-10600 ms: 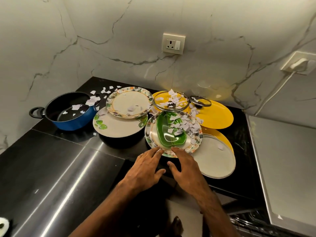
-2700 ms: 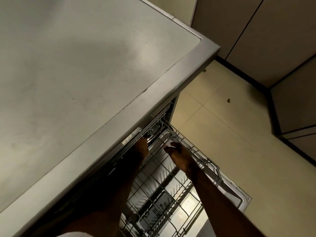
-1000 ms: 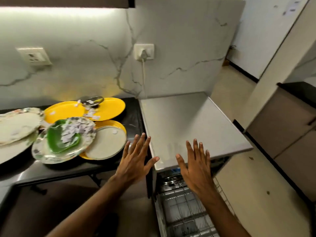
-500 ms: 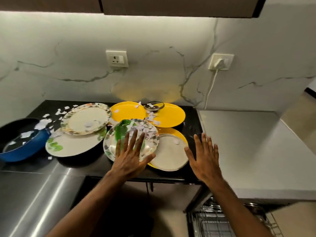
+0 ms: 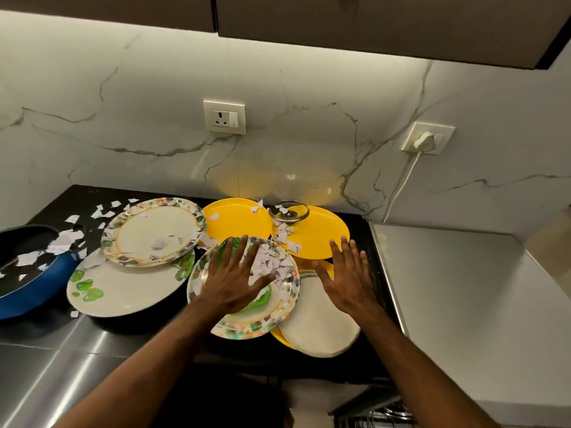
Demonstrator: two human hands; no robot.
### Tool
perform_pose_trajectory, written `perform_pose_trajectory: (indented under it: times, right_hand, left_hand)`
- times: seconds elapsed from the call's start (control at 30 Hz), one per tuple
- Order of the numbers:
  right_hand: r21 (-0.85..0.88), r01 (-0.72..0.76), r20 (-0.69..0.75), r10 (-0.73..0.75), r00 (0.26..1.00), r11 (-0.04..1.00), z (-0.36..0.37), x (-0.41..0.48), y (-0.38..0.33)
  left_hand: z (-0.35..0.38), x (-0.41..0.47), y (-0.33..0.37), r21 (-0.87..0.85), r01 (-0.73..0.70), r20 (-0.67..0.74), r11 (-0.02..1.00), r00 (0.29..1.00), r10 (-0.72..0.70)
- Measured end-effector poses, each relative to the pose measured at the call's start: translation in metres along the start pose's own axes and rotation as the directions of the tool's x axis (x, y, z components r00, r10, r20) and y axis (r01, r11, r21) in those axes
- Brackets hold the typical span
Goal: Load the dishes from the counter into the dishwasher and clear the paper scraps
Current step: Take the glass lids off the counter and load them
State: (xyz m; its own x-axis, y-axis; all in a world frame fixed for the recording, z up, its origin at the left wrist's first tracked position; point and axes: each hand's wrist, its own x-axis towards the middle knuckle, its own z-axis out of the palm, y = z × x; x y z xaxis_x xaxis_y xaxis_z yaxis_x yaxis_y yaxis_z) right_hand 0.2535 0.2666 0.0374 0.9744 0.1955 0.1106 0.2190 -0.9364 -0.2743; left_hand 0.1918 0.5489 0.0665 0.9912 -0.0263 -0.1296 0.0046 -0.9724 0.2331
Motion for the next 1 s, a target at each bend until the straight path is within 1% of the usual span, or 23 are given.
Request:
perform_pose_trajectory:
  times: [0.07,0.2,0.3,0.4,0.5,0.57,0.63,0.67,0.73,0.77,0.83,0.87,0.93,1.0]
  right_hand:
    - [0.015,-0.022,0.062,0.021,0.998,1.000,0.007,0.027,0.000]
    - [-0.010,-0.047,0.184,0.048,0.982,0.999,0.022,0.085,-0.003]
    - [0.011,-0.042,0.206,0.039,0.978,0.999,0.029,0.125,-0.008]
    - [0.037,-0.051,0.213,0.042,0.976,0.998,0.037,0.164,-0.009]
    - [0.149,-0.116,0.230,0.080,0.970,0.982,0.046,0.199,-0.013]
    - [0.254,-0.231,0.246,0.168,0.955,0.939,0.050,0.217,-0.017]
    - [0.385,-0.392,0.304,0.286,0.909,0.836,0.055,0.233,-0.023]
    - [0.454,-0.484,0.357,0.345,0.868,0.749,0.058,0.240,-0.026]
    - [0.575,-0.635,0.462,0.435,0.773,0.516,0.070,0.251,-0.025]
    - [0.626,-0.670,0.500,0.453,0.738,0.400,0.078,0.257,-0.023]
    - [0.675,-0.696,0.553,0.455,0.698,0.246,0.090,0.266,-0.021]
    - [0.684,-0.703,0.577,0.443,0.686,0.197,0.094,0.269,-0.021]
    - [0.695,-0.707,0.611,0.410,0.677,0.132,0.098,0.273,-0.021]
    - [0.695,-0.710,0.618,0.411,0.670,0.112,0.099,0.272,-0.023]
  left_hand:
    - [-0.001,0.018,-0.007,0.012,0.009,0.015,1.000,1.000,-0.009]
    - [-0.004,0.054,-0.020,0.038,0.049,0.039,0.998,0.998,-0.051]
    - [-0.004,0.082,-0.036,0.069,0.081,0.053,0.994,0.995,-0.085]
    - [-0.002,0.108,-0.046,0.049,0.136,0.064,0.989,0.988,-0.139]
    - [-0.001,0.128,-0.047,0.037,0.161,0.086,0.986,0.983,-0.164]
    - [-0.002,0.137,-0.045,0.035,0.168,0.112,0.985,0.979,-0.170]
    - [0.000,0.145,-0.043,0.033,0.188,0.125,0.982,0.974,-0.190]
    - [0.001,0.149,-0.043,0.025,0.200,0.131,0.980,0.971,-0.201]
    - [0.003,0.156,-0.044,0.020,0.216,0.139,0.976,0.966,-0.216]
    - [0.005,0.160,-0.045,0.016,0.224,0.142,0.974,0.964,-0.224]
    - [0.007,0.166,-0.046,0.001,0.235,0.144,0.972,0.962,-0.233]
    - [0.008,0.169,-0.046,-0.005,0.240,0.143,0.971,0.961,-0.237]
    - [0.008,0.174,-0.042,-0.035,0.257,0.144,0.966,0.957,-0.250]
    - [0.007,0.180,-0.035,-0.096,0.279,0.141,0.956,0.954,-0.264]
